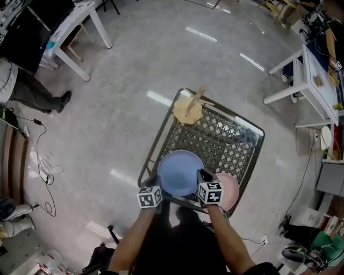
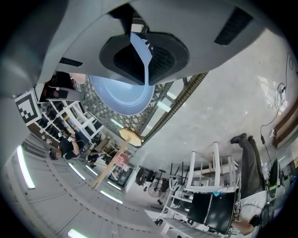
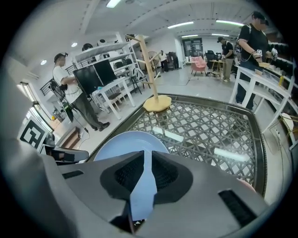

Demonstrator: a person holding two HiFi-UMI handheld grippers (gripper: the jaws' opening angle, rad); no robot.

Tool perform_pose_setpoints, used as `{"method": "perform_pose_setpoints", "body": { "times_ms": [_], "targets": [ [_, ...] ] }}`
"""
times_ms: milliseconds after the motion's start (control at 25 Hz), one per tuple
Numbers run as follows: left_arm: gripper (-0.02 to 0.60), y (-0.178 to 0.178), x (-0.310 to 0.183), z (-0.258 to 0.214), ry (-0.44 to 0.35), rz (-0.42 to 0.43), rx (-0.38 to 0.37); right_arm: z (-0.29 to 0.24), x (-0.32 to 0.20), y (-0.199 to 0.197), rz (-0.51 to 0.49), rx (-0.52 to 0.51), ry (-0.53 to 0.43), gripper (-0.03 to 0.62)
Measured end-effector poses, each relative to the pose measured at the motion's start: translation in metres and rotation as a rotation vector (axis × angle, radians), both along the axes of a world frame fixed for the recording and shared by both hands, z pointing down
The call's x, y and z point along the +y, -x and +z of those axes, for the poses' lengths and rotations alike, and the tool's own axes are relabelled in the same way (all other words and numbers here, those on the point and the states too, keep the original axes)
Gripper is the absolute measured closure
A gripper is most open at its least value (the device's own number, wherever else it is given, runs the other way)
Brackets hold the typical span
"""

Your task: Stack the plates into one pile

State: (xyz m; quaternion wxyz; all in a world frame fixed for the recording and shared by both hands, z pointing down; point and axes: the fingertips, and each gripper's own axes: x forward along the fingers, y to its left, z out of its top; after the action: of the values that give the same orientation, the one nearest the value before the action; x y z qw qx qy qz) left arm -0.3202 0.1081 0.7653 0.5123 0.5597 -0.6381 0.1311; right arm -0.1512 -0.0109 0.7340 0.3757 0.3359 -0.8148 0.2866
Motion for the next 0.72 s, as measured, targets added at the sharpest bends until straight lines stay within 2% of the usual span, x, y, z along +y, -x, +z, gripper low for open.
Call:
{"method": "perform_pose_setpoints", "body": {
  "times_ms": [80, 280, 720],
  "targets": [
    [0.557, -0.001, 0.001, 0.009, 0.023, 0.005, 0.006, 0.009, -0.004, -0.004, 0.002, 0.024, 0.015, 0.536],
    [0.468, -0.004, -0.001, 0.026, 0.068, 0.016, 0.028, 0.027, -0.012, -0.009, 0.004, 0.064, 0.045, 0.525],
    [0.462, -0.009, 0.007, 0.047, 0.108, 0.032, 0.045, 0.061, -0.018, -0.030, 0.030, 0.175, 0.081, 0.520]
  ]
}}
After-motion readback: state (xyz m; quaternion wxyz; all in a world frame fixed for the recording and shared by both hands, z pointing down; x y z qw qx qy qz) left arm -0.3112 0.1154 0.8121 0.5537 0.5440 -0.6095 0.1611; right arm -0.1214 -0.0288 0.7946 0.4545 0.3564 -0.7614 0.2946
